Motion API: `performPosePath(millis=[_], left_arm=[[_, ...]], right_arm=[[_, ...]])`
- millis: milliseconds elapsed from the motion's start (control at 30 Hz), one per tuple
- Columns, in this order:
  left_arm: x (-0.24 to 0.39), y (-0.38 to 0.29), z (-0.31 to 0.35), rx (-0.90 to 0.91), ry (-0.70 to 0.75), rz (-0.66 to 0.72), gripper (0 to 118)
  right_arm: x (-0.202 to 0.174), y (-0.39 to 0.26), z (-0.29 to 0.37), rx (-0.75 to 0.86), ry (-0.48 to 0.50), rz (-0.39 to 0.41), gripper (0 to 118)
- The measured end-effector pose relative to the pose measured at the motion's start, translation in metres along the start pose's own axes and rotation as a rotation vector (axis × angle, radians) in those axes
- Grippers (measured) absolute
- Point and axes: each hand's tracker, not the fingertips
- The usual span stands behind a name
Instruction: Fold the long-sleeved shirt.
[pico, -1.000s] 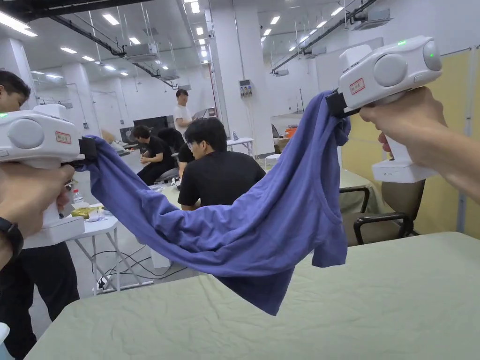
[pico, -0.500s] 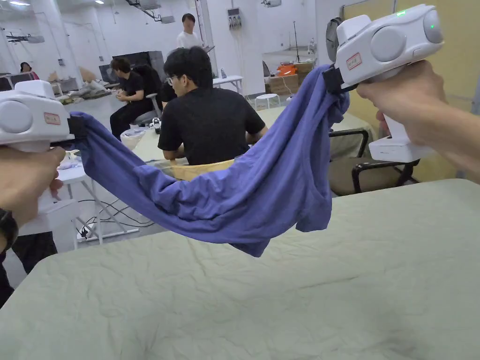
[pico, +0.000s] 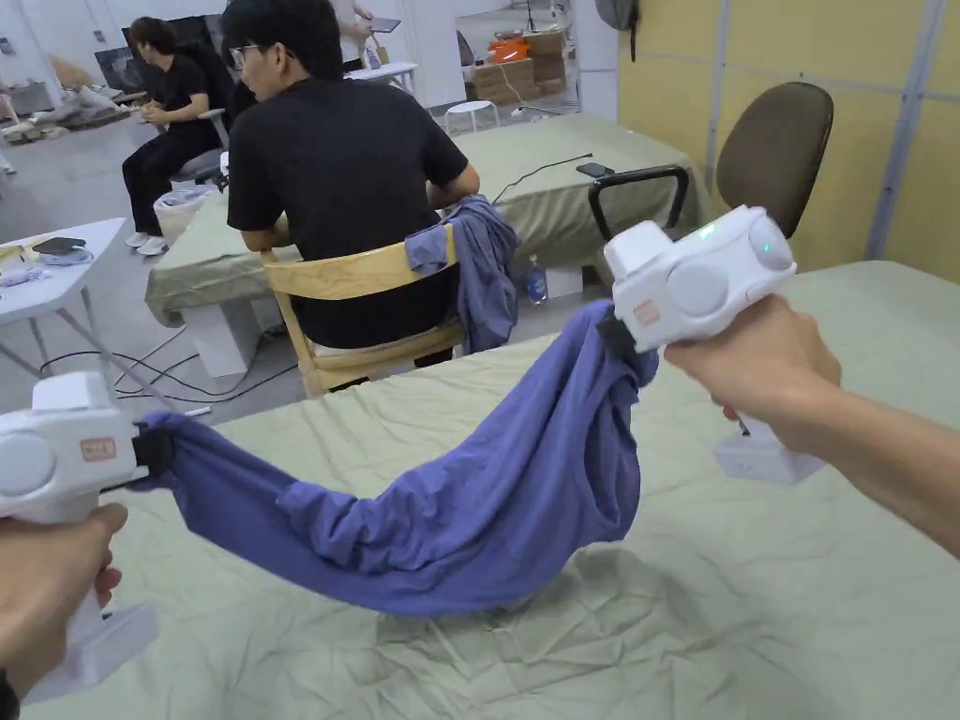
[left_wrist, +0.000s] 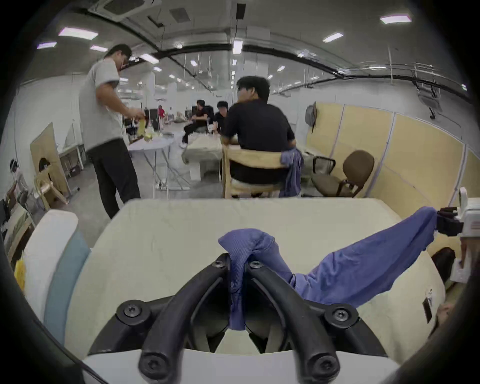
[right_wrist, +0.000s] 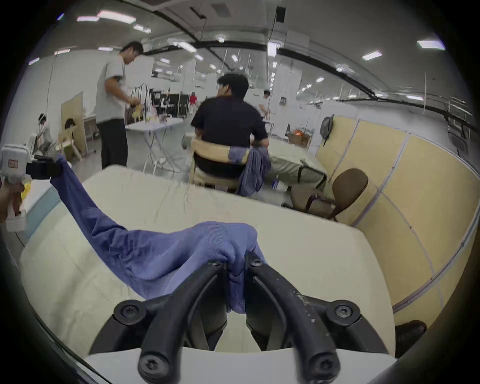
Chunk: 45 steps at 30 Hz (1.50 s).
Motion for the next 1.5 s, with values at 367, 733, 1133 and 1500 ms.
performPosePath(millis=[367,733,1133,1500], left_arm=[[-0.036,-0.093,0.03,-0.097,0.003,0.031,8],[-0.069,-0.157,0.129,-0.112,-0.004,0.06,8],[-0.099,-0.245,0.211,-0.172,0.01,0.103,8],[-0.106,-0.348,0.16,-0.407,0.029,0.129,8]], right_arm=[[-0.017,-0.087,0.004,-0.096,0.051,-0.032,15],[-0.042,-0.164,0.094,-0.116,0.108,-0.044,15],[-0.072,-0.245,0.167,-0.145,0.172,-0.018,15],[-0.085,-0.329,0.116,-0.352,0.179,-0.096,15]])
